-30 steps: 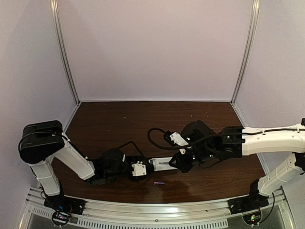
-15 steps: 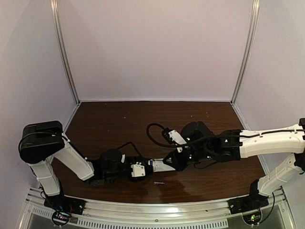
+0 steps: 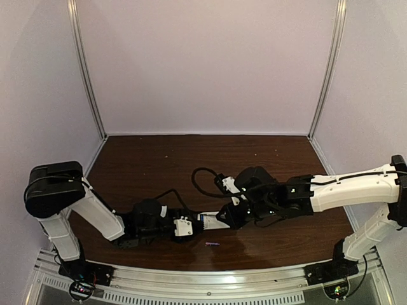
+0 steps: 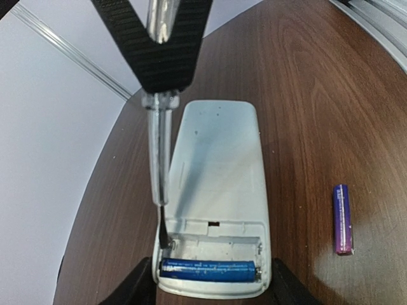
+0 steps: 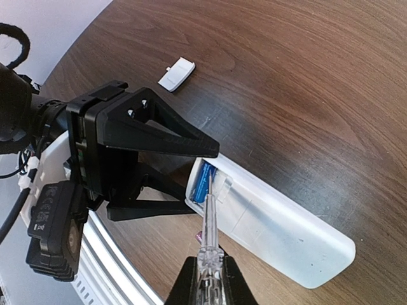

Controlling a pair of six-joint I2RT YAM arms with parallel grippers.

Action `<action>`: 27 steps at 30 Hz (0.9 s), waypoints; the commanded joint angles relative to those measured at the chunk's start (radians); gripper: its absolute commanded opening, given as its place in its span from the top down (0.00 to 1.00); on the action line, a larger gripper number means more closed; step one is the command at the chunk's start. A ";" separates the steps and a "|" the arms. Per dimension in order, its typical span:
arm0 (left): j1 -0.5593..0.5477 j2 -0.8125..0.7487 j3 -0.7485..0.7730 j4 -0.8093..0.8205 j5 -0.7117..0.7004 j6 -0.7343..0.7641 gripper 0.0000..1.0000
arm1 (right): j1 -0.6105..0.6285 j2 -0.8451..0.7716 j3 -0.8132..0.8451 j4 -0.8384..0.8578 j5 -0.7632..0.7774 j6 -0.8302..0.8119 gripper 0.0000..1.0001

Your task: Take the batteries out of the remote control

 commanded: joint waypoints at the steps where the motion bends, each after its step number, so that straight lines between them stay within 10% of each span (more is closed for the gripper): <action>1: 0.005 -0.025 -0.008 0.072 0.018 -0.007 1.00 | -0.006 0.017 0.013 0.015 0.040 0.018 1.00; 27: 0.005 -0.026 -0.010 0.073 0.023 -0.007 1.00 | -0.035 0.059 -0.011 0.106 -0.024 -0.017 1.00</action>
